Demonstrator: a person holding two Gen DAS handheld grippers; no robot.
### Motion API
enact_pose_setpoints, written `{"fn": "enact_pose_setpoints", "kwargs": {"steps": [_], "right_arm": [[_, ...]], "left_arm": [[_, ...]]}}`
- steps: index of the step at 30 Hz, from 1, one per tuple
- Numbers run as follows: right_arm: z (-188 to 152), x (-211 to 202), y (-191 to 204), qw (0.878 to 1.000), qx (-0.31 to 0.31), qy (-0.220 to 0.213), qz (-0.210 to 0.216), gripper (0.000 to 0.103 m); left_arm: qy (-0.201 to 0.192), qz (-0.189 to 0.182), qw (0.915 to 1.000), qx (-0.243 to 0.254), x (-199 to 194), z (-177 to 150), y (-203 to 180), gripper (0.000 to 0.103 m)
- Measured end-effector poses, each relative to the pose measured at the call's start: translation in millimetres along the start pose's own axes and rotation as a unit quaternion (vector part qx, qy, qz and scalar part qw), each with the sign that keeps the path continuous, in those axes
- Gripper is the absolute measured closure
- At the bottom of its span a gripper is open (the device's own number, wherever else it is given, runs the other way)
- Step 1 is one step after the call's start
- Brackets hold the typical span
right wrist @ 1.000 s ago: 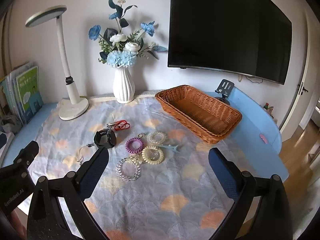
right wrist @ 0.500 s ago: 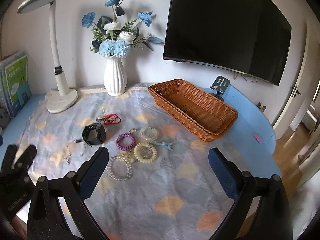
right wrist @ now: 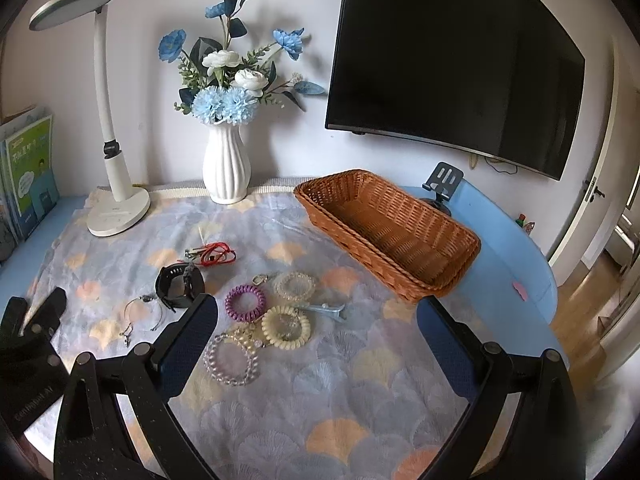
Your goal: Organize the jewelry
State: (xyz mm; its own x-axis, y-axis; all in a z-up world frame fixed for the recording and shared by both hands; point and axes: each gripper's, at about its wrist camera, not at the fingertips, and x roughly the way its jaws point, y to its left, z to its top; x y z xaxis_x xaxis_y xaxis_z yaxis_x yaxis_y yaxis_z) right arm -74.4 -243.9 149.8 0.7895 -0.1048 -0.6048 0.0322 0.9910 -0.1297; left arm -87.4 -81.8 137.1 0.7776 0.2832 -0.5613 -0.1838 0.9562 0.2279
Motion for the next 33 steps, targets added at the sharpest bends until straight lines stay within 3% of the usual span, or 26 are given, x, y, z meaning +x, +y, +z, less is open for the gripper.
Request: {"fn": "enact_pose_setpoints", "kwargs": {"steps": [14,19,22,25,27,31,33], "right_arm": [[3.8,19.3,5.0,1.000,0.000,0.012,0.019,0.002],[4.8,26.8,-15.4,1.000,0.016,0.007,0.021,0.002],[2.5,36.1,-33.1,0.999,0.014,0.010,0.038,0.002],[-5.9,49.4,-42.8,0.998,0.004,0.030,0.053,0.004],[-14.0,58.6,-43.2,0.997,-0.009,0.042,0.059,0.012],[-35.2,75.8,-38.7,0.989,-0.021,0.081,0.124,0.022],[-45.2,81.3,-30.7,0.981,-0.022,0.107,0.163,0.045]], "left_arm": [[0.005,-0.005,1.0000,-0.005,12.7,8.3,-2.0,0.003],[0.012,-0.002,0.9999,0.003,22.3,5.7,4.5,0.003],[0.039,-0.037,0.9986,0.004,37.4,1.5,16.8,0.003],[0.089,-0.104,0.9905,-0.014,64.0,-5.4,30.8,0.003],[0.118,-0.137,0.9830,-0.032,82.9,-12.3,39.2,0.003],[0.150,-0.151,0.9762,-0.044,110.5,-26.9,39.7,0.005],[0.174,-0.180,0.9664,-0.060,127.2,-30.7,38.3,0.013]]}}
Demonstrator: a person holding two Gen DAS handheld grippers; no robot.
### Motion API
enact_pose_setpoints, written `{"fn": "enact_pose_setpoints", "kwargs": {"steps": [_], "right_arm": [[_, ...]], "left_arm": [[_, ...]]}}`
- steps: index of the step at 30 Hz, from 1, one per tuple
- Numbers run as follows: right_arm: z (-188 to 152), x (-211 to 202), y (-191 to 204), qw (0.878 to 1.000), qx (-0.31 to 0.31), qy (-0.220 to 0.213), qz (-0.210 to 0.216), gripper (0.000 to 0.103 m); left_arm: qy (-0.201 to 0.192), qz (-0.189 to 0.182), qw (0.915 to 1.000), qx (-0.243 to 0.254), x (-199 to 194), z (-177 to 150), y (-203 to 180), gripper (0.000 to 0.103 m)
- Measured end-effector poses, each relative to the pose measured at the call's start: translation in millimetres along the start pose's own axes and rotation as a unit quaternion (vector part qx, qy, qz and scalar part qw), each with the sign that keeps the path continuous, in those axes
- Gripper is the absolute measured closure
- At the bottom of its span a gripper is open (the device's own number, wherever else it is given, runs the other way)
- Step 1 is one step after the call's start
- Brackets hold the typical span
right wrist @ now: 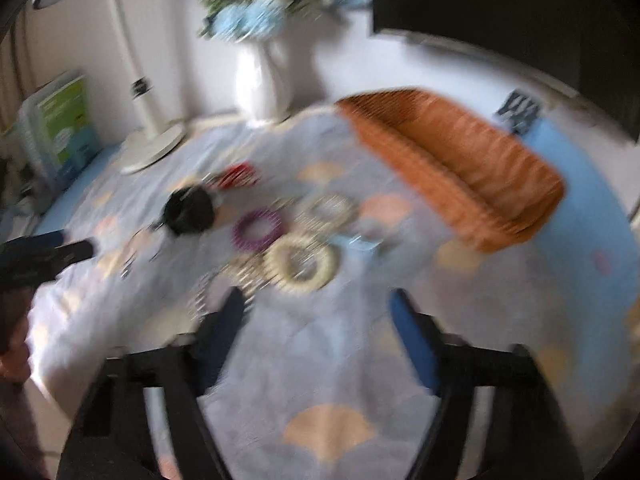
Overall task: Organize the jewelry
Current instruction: 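Grasp the clear bead bracelet with the right gripper while the left gripper grasps a silver chain piece, then carry both items over the wicker basket and open both grippers to drop them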
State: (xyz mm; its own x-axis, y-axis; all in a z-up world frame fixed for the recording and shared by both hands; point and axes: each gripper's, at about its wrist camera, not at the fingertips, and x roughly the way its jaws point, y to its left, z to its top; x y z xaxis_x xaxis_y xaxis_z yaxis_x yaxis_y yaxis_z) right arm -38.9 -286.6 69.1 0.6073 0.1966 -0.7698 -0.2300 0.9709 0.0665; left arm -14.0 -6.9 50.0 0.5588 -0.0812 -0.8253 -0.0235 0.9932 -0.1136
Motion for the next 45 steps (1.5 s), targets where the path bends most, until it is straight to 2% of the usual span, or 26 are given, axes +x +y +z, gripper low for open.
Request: {"fn": "enact_pose_setpoints", "kwargs": {"steps": [2,4,6,7,10,12,13,17,19,22,25,26,27,28,30,34,37,41,45], "right_arm": [[-4.1,11.7,10.1,0.999,-0.005,0.020,0.031,0.053],[-6.9,25.8,17.1,0.997,-0.002,0.041,0.060,0.058],[-6.5,39.3,20.8,0.995,0.003,0.056,0.077,0.060],[-5.6,44.1,22.9,0.995,0.000,0.059,0.075,0.061],[-2.4,59.7,27.5,0.994,-0.008,0.082,0.079,0.061],[0.2,63.3,35.1,0.995,-0.025,0.073,0.066,0.062],[1.9,67.2,39.2,0.995,-0.033,0.070,0.060,0.062],[6.3,73.2,53.5,0.995,-0.072,0.059,0.029,0.062],[7.8,75.6,59.6,0.994,-0.091,0.058,0.016,0.062],[9.9,77.2,60.2,0.993,-0.101,0.055,0.019,0.062],[12.1,78.8,59.8,0.993,-0.101,0.053,0.024,0.062],[11.8,78.3,60.2,0.993,-0.103,0.051,0.023,0.062],[11.5,78.0,61.0,0.993,-0.106,0.049,0.022,0.066],[10.9,77.2,62.5,0.993,-0.109,0.047,0.022,0.069],[9.2,76.2,65.8,0.992,-0.115,0.044,0.023,0.093],[5.2,71.5,66.3,0.992,-0.114,0.042,0.024,0.093],[3.8,62.0,55.7,0.993,-0.089,0.044,0.056,0.093],[5.5,37.4,41.8,0.995,-0.071,0.028,0.071,0.093],[14.9,6.3,23.9,0.995,-0.054,0.004,0.082,0.093]], "left_arm": [[0.025,-0.034,0.9989,-0.021,14.1,2.7,5.2,0.025],[0.040,-0.048,0.9975,-0.032,24.9,5.3,6.7,0.027],[0.040,-0.041,0.9978,-0.032,29.0,5.9,6.2,0.027],[0.037,-0.039,0.9981,-0.029,30.0,6.4,5.5,0.028],[0.038,-0.037,0.9984,-0.021,35.6,12.4,3.8,0.039],[0.050,-0.033,0.9982,-0.010,44.6,18.3,0.3,0.054],[0.054,-0.033,0.9980,-0.005,47.7,21.3,1.1,0.056],[0.057,-0.038,0.9971,0.032,60.1,29.4,-12.3,0.056],[0.051,-0.031,0.9955,0.074,65.5,32.0,-25.8,0.056],[0.038,-0.014,0.9906,0.130,71.9,34.9,-40.5,0.057],[0.039,-0.035,0.9870,0.152,74.3,40.5,-39.9,0.064],[0.037,-0.041,0.9860,0.157,74.7,41.6,-39.4,0.070],[0.036,-0.044,0.9853,0.161,74.7,42.0,-39.4,0.080],[0.035,-0.046,0.9848,0.164,73.4,41.4,-39.9,0.084],[0.036,-0.046,0.9830,0.174,70.6,39.6,-41.0,0.090],[0.040,-0.051,0.9841,0.165,66.3,33.3,-41.2,0.092],[0.038,-0.063,0.9869,0.143,56.5,29.8,-34.0,0.092],[0.015,-0.087,0.9873,0.132,26.2,29.7,-33.9,0.092],[-0.012,-0.123,0.9828,0.137,-8.9,39.7,-51.3,0.092]]}}
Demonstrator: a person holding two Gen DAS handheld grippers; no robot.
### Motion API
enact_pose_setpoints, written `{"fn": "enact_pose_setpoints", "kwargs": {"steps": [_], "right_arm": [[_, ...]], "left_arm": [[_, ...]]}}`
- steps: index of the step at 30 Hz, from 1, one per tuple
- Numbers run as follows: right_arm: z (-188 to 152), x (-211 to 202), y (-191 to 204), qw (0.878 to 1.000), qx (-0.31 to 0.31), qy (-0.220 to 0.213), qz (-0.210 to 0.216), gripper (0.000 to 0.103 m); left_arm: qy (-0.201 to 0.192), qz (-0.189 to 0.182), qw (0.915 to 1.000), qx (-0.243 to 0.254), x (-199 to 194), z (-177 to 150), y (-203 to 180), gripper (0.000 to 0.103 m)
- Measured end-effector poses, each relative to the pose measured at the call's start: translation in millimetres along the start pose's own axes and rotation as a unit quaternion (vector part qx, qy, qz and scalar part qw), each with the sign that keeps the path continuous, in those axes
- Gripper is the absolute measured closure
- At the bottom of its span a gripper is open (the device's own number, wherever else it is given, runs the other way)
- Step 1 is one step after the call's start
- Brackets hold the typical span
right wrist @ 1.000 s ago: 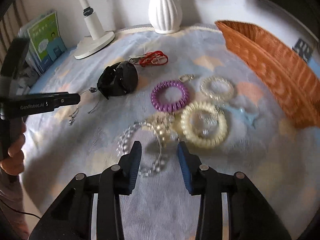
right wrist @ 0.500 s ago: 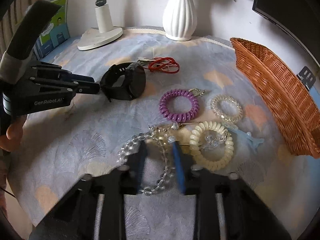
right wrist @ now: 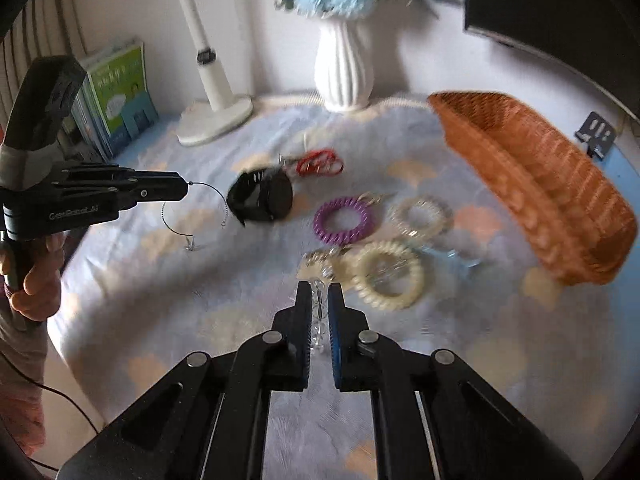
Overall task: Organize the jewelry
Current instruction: 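Carry both items over the wicker basket and open both grippers to drop them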
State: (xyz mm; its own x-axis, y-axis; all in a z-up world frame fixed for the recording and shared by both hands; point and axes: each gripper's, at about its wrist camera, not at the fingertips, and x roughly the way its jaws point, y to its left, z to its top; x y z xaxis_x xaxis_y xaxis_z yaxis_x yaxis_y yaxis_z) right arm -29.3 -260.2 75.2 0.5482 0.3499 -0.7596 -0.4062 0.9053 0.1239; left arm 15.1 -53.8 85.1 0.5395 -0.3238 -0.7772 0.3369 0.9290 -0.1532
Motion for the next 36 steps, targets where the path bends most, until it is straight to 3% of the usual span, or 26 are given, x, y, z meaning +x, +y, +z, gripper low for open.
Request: {"fn": "enact_pose_setpoints", "kwargs": {"steps": [3,12,17,21,23,30,33,36], "right_arm": [[7.1,-22.1,-11.9,1.000,0.012,-0.022,-0.007,0.093],[44.4,-98.9,-80.6,0.986,0.041,-0.122,-0.108,0.093],[59.8,-104.7,-135.3,0.976,0.077,-0.135,-0.152,0.093],[62.2,-88.2,-170.4,0.958,0.078,-0.141,-0.237,0.093],[63.5,-76.7,-184.0,0.961,0.081,-0.134,-0.226,0.093],[61.3,-26.2,-198.9,0.985,0.102,-0.070,-0.123,0.093],[58.7,-6.1,-215.7,0.986,0.123,-0.036,-0.111,0.093],[54.3,13.3,-230.7,0.982,0.142,-0.001,-0.126,0.093]], "left_arm": [[-0.017,-0.022,0.9996,0.011,-13.3,19.6,-16.8,0.092],[-0.037,-0.069,0.9948,0.065,-6.8,95.7,-85.5,0.092],[-0.049,-0.094,0.9893,0.100,15.4,147.4,-136.8,0.092],[-0.055,-0.109,0.9865,0.109,51.1,188.0,-170.4,0.092],[-0.042,-0.097,0.9888,0.105,80.7,205.5,-181.0,0.092],[0.036,-0.140,0.9884,0.047,175.7,230.3,-182.8,0.092],[0.062,-0.126,0.9893,0.041,204.0,227.8,-177.7,0.092],[0.078,-0.114,0.9896,0.039,222.7,222.9,-173.5,0.093]]}}
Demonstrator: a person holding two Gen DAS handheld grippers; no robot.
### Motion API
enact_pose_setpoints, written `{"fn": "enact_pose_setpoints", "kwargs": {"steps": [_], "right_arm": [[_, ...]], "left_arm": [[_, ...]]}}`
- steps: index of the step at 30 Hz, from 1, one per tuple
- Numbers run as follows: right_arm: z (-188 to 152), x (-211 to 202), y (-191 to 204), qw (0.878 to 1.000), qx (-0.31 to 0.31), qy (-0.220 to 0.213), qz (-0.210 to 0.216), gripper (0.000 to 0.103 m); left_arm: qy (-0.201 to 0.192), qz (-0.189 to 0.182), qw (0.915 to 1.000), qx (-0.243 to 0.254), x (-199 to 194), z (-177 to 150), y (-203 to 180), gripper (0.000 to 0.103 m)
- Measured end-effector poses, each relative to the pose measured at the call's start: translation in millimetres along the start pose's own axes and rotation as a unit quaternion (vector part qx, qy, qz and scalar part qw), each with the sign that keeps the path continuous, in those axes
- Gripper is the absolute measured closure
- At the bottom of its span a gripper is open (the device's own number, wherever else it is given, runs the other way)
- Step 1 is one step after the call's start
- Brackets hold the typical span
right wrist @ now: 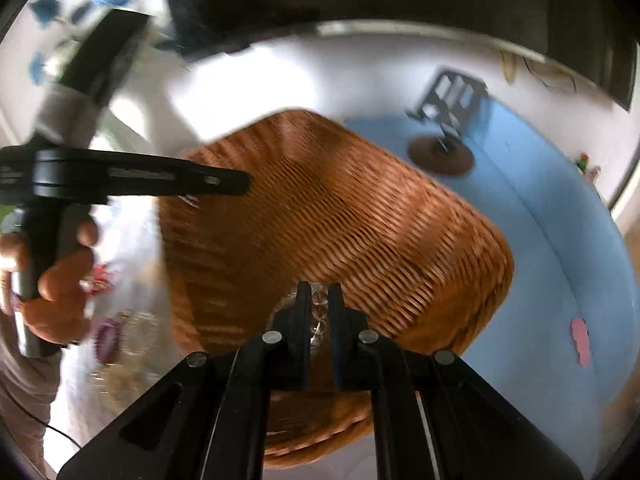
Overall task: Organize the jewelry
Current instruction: 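Carry both items over the wicker basket and open both grippers to drop them, then move both open grippers back over the remaining jewelry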
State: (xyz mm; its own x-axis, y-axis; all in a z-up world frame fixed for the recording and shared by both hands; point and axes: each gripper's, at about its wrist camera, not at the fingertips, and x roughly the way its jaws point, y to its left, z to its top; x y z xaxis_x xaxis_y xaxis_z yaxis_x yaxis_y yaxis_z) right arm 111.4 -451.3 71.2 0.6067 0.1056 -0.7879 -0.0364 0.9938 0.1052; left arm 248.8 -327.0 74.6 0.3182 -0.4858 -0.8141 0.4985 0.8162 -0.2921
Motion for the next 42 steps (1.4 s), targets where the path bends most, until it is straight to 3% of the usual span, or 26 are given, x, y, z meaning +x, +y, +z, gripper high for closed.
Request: {"fn": "enact_pose_setpoints", "kwargs": {"steps": [5,7,9,11,18,22,28,32,38,42], "right_arm": [[1.3,-0.4,-8.2,1.000,0.018,-0.002,-0.001,0.092],[2.5,-8.9,-8.0,1.000,0.018,-0.019,-0.008,0.089],[3.9,-22.2,-4.9,0.999,0.020,-0.038,-0.011,0.079],[4.2,-35.2,-5.4,0.998,0.022,-0.052,-0.006,0.070],[-5.7,-93.4,28.4,0.995,-0.007,-0.097,0.018,0.067],[-13.7,-102.3,53.8,0.994,-0.026,-0.093,0.047,0.066],[-38.1,-107.9,97.7,0.993,-0.074,-0.079,0.056,0.066],[-42.2,-96.0,114.3,0.992,-0.087,-0.055,0.073,0.066],[-32.6,-40.9,128.6,0.991,-0.079,0.026,0.101,0.066],[-31.2,-5.8,127.8,0.991,-0.069,0.065,0.098,0.066]], "left_arm": [[0.003,0.017,0.9998,0.007,7.4,-2.8,2.6,0.091],[-0.003,0.021,0.9996,0.015,-0.5,-4.4,-0.2,0.082],[-0.017,0.023,0.9994,0.021,-14.9,-7.3,-0.7,0.062],[-0.038,0.025,0.9986,0.028,-35.5,-10.9,-2.8,0.057],[-0.108,0.020,0.9933,0.038,-134.5,-46.9,-3.5,0.048],[-0.134,0.031,0.9896,0.043,-181.7,-80.7,4.1,0.048],[-0.148,0.049,0.9868,0.043,-227.6,-138.4,21.8,0.048],[-0.123,0.038,0.9916,-0.003,-222.7,-174.0,37.8,0.048],[-0.068,-0.010,0.9931,-0.095,-158.4,-214.1,52.7,0.048],[-0.060,0.005,0.9895,-0.131,-134.6,-219.9,74.8,0.048]]}}
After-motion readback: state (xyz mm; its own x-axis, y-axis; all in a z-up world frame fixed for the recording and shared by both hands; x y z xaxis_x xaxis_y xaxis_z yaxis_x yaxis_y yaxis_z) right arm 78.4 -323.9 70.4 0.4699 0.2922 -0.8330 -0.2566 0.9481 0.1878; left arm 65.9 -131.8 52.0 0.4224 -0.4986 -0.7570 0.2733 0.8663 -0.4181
